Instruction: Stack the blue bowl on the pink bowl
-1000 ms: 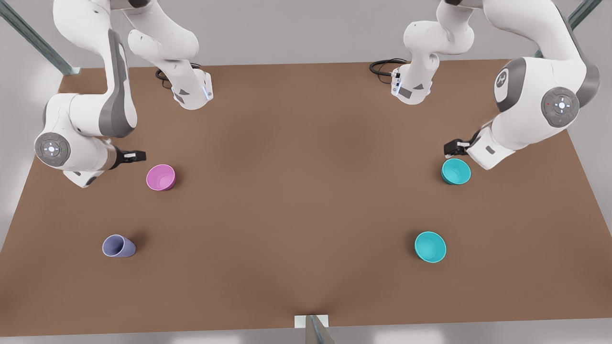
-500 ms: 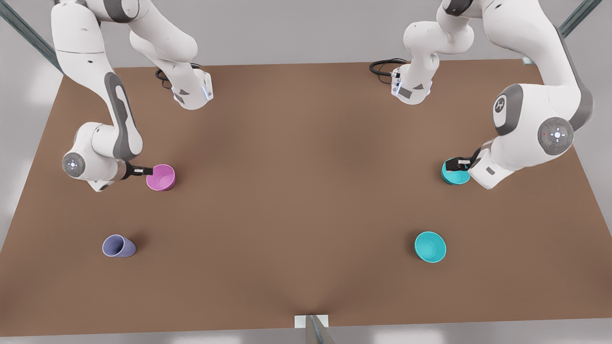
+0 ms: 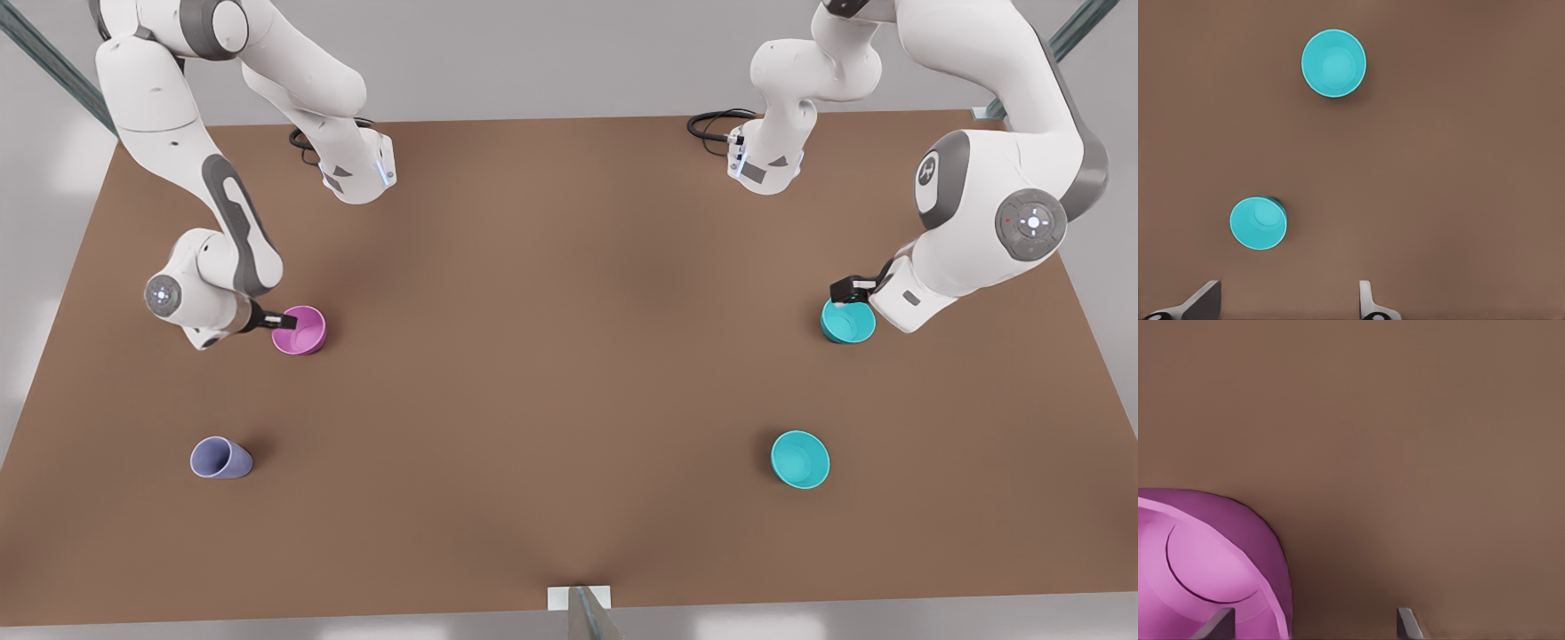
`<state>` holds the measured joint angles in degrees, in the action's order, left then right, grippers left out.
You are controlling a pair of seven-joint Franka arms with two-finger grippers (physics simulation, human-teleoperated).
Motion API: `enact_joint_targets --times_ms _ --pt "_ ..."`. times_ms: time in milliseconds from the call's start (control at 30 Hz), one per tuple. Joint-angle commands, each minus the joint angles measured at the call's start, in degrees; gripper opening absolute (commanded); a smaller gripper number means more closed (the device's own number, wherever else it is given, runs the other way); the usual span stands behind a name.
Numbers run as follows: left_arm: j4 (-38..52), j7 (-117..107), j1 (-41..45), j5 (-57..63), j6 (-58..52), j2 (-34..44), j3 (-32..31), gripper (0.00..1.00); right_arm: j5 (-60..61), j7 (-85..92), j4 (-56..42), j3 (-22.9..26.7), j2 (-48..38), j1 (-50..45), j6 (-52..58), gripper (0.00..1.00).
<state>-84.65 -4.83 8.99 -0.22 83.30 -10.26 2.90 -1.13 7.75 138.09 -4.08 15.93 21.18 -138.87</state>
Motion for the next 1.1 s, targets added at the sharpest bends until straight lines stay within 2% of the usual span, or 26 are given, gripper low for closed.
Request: enact_joint_targets --times_ms 0,33,133,200,300,367,467,533,667,867,1067 --pt "0.0 -0.4 0.0 0.1 -0.2 0.1 0.0 1.0 1.0 1.5 0.3 -0.4 0.1 -0.1 -1.4 0.76" --pt "0.0 -0.4 0.0 0.1 -0.2 0.1 0.0 1.0 1.1 1.5 0.4 -0.8 0.2 -0.1 -1.3 0.54" --pt "0.0 -0.4 0.0 0.1 -0.1 0.1 0.0 1.0 1.6 1.5 0.2 -2.5 0.2 -0.2 -0.9 0.21" --pt "0.0 -0.4 0.0 0.2 -0.1 0.0 0.0 1.0 3.1 1.4 -0.1 -3.5 0.2 -0.3 -0.7 0.21" --pt "0.0 -0.4 -0.2 0.2 0.2 0.0 0.0 1.0 4.7 1.8 -2.9 -5.1 -0.4 -0.3 5.4 0.21" --pt "0.0 -0.4 -0.1 0.2 0.2 0.0 0.0 1.0 11.1 -0.7 -8.0 -10.5 -2.0 -1.1 13.4 0.21" --pt "0.0 -0.4 -0.1 0.2 0.2 0.0 0.1 1.0 19.2 -11.8 -14.9 -11.4 -0.3 -14.2 14.2 0.21" --pt "-0.1 -0.5 0.0 0.0 0.2 -0.1 0.8 1.0 21.4 -24.6 -21.7 -11.3 3.6 -23.6 13.9 0.21" --pt "-0.2 -0.4 -0.6 -0.8 0.1 -1.1 0.8 1.0 21.3 -52.6 -41.0 -11.2 15.2 -36.7 14.2 0.21" --pt "-0.1 -0.3 -0.5 -0.7 -0.1 -1.0 0.6 1.0 20.6 -58.6 -53.4 -10.7 29.6 -42.8 14.0 0.21" --pt "0.1 -0.3 -0.5 -0.8 -0.2 -1.1 0.6 1.0 19.0 -60.8 -58.2 -10.5 35.7 -44.7 13.7 0.21"
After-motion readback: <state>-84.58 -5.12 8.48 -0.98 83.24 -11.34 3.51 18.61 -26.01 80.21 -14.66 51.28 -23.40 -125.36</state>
